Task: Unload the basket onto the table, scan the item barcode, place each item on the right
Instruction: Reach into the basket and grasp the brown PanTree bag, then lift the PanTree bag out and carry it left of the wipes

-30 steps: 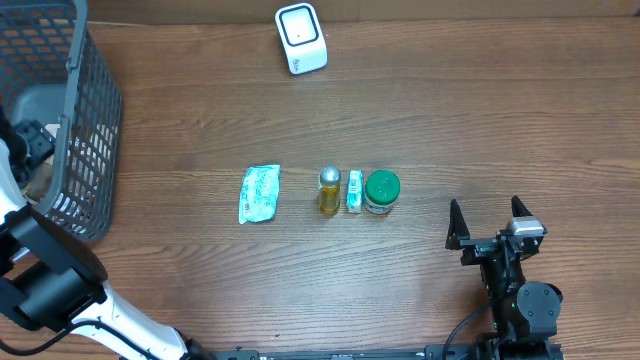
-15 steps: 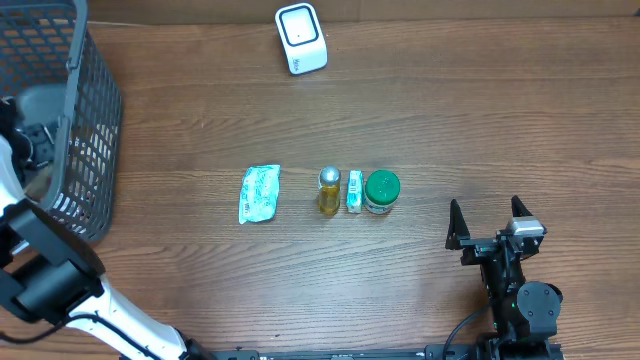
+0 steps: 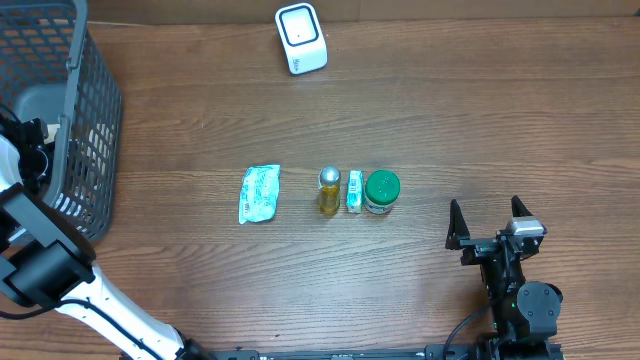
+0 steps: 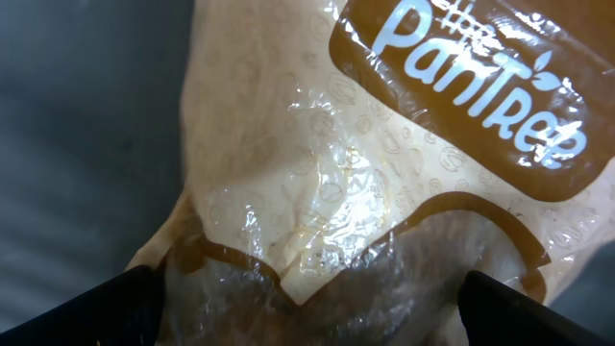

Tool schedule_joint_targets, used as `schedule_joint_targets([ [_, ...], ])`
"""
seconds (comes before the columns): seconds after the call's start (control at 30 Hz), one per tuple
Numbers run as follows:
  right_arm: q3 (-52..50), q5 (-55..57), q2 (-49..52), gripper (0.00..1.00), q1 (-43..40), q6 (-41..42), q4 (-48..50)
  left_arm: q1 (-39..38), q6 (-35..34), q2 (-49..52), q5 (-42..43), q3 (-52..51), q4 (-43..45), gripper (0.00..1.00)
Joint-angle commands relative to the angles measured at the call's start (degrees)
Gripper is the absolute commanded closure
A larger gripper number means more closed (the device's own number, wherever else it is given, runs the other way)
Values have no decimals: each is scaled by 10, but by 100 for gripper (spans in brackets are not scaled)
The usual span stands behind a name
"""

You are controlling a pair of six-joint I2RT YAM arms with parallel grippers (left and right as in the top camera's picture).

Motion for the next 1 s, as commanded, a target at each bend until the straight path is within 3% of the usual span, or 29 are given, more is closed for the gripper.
schedule_joint_targets([
  [0.0,-6,-1,-7,0,3,2,3,4,12,53,32,-5,-18,1],
  [0.1,-6,-1,-7,0,3,2,3,4,8,74,34,-5,-28,4],
  [0.13,-6,-1,-7,0,3,2,3,3,6,77,34,-5,-28,10],
  [0.27,-6,-1,-7,0,3,2,3,2,6,77,36,-4,-33,54],
  [0.3,-6,-1,-7,0,3,2,3,2,6,76,36,-3,-36,60],
  [0.53,-6,-1,-7,0,3,2,3,2,-14,73,59,37,-73,63],
  [0.97,-6,-1,-7,0,3,2,3,1,-106,-14,59,329,-207,74],
])
